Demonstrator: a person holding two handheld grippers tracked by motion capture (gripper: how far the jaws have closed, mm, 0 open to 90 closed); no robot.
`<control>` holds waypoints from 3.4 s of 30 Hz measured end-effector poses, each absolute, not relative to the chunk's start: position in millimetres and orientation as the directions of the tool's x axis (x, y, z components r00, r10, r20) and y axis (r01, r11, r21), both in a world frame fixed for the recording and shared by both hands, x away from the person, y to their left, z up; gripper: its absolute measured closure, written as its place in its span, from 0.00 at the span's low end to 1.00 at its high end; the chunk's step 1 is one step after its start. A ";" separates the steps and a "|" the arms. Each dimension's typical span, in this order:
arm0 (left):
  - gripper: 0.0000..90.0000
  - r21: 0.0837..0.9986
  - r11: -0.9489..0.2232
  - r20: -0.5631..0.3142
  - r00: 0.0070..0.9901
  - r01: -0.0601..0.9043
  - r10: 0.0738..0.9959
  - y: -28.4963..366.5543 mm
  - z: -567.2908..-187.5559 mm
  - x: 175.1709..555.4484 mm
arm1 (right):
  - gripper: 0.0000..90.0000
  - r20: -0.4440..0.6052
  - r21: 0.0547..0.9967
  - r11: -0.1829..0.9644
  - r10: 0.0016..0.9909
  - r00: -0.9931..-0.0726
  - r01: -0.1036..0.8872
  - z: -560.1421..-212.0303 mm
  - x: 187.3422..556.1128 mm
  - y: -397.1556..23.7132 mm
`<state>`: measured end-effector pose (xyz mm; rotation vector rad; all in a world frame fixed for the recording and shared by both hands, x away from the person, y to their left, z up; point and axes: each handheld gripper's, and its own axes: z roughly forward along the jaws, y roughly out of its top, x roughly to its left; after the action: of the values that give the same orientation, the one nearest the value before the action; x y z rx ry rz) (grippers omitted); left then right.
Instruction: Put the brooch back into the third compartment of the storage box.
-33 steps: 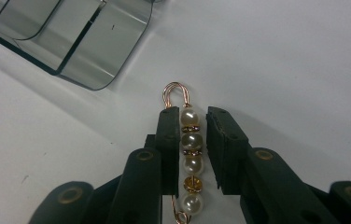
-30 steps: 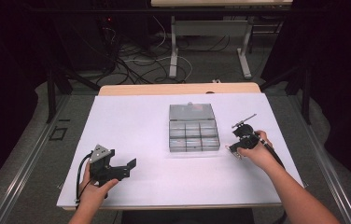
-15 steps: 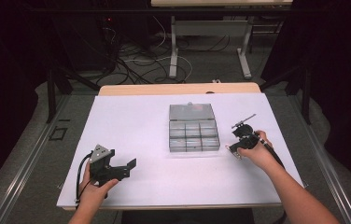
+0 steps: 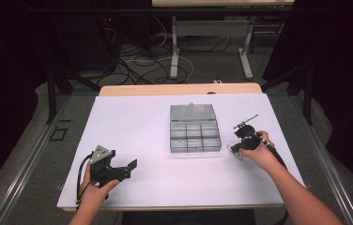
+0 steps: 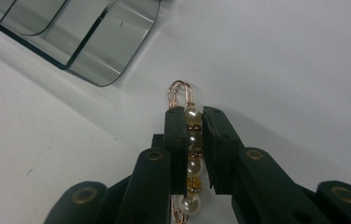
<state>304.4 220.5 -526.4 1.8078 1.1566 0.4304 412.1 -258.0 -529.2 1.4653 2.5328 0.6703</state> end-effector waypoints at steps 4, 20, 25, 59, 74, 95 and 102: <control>0.02 0.837 -0.142 -0.172 0.499 0.529 0.849 220.2 -526.6 304.6 | 0.90 0.102 0.430 0.422 0.856 -0.507 0.798 -526.7 410.5 -257.2; 0.02 0.839 -0.136 -0.172 0.495 0.527 0.852 219.5 -527.1 304.8 | 0.90 0.117 0.463 0.422 0.843 -0.526 0.780 -522.0 408.0 -261.3; 0.02 0.839 -0.136 -0.172 0.495 0.527 0.852 219.4 -527.2 304.9 | 0.90 0.116 0.472 0.414 0.846 -0.521 0.778 -522.7 408.3 -261.1; 0.02 0.841 -0.136 -0.171 0.496 0.524 0.852 219.1 -527.2 305.0 | 0.90 0.119 0.558 0.377 0.845 -0.521 0.739 -506.3 405.4 -265.9; 0.02 0.844 -0.135 -0.169 0.496 0.519 0.852 219.7 -526.8 304.9 | 0.90 0.100 0.598 0.387 0.833 -0.544 0.702 -496.6 403.7 -262.6; 0.02 0.849 -0.131 -0.172 0.502 0.512 0.848 219.0 -526.6 304.3 | 0.90 0.094 0.640 0.375 0.828 -0.553 0.671 -479.6 402.7 -261.2; 0.02 0.851 -0.133 -0.169 0.504 0.508 0.847 219.1 -526.5 304.4 | 0.90 0.081 0.656 0.379 0.824 -0.560 0.653 -472.7 403.7 -260.1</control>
<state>304.4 219.1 -526.5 1.7922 1.1376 0.4441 403.7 -260.1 -472.7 1.3080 2.3818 0.9529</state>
